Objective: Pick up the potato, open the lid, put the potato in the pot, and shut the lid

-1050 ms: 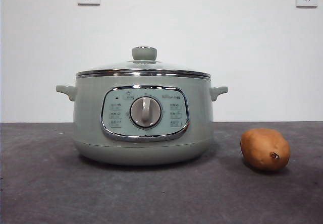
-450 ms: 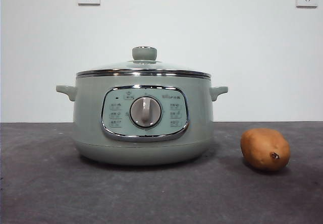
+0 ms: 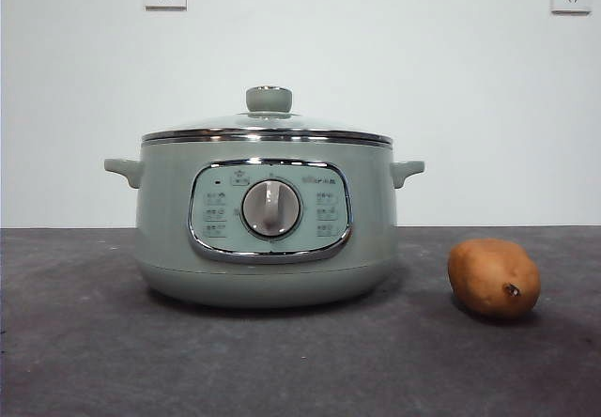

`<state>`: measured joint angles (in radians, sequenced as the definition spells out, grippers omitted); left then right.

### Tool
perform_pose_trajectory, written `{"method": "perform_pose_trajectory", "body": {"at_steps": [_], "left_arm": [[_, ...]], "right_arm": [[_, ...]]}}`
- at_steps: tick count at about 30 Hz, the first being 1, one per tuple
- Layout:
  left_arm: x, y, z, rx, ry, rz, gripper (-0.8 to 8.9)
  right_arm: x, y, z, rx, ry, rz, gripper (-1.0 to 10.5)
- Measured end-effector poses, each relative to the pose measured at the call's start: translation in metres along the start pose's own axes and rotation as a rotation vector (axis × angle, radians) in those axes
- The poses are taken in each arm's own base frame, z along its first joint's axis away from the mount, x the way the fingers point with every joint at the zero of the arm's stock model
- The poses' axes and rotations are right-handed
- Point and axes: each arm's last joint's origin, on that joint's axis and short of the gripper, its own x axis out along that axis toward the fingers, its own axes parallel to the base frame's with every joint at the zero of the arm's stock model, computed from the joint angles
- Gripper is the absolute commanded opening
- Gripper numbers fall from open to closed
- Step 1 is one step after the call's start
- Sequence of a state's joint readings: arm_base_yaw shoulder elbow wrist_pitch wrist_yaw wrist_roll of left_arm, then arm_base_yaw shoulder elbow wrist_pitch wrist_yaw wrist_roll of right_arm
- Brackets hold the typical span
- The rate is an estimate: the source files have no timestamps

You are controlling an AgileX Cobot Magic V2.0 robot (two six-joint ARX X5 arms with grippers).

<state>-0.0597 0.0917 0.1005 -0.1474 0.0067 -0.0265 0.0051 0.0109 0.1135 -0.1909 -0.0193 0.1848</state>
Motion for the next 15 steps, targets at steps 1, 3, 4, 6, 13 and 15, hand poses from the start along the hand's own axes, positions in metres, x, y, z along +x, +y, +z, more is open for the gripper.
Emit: {"method": "perform_pose_trajectory", "body": {"at_steps": [1, 3, 4, 6, 13, 15], "left_arm": [[-0.001, 0.0, 0.004, -0.005, -0.012, -0.001, 0.07], [-0.002, 0.0, 0.011, -0.012, -0.021, -0.002, 0.1], [-0.002, 0.0, 0.015, -0.017, -0.022, -0.003, 0.1], [-0.003, -0.001, 0.022, -0.021, -0.022, -0.014, 0.46], [0.002, -0.003, 0.053, -0.027, 0.014, -0.056, 4.53], [0.005, -0.003, 0.062, -0.028, 0.041, -0.059, 4.74]], "right_arm": [[-0.002, 0.001, 0.006, 0.003, -0.018, 0.011, 0.7], [-0.005, 0.004, 0.016, 0.007, -0.047, 0.025, 2.0], [-0.007, 0.004, 0.021, 0.009, -0.058, 0.027, 2.6], [-0.009, 0.006, 0.029, 0.01, -0.069, 0.029, 3.8], [-0.012, 0.013, 0.057, 0.013, -0.011, 0.088, 5.5], [-0.011, 0.015, 0.064, 0.016, 0.037, 0.108, 5.5]]}}
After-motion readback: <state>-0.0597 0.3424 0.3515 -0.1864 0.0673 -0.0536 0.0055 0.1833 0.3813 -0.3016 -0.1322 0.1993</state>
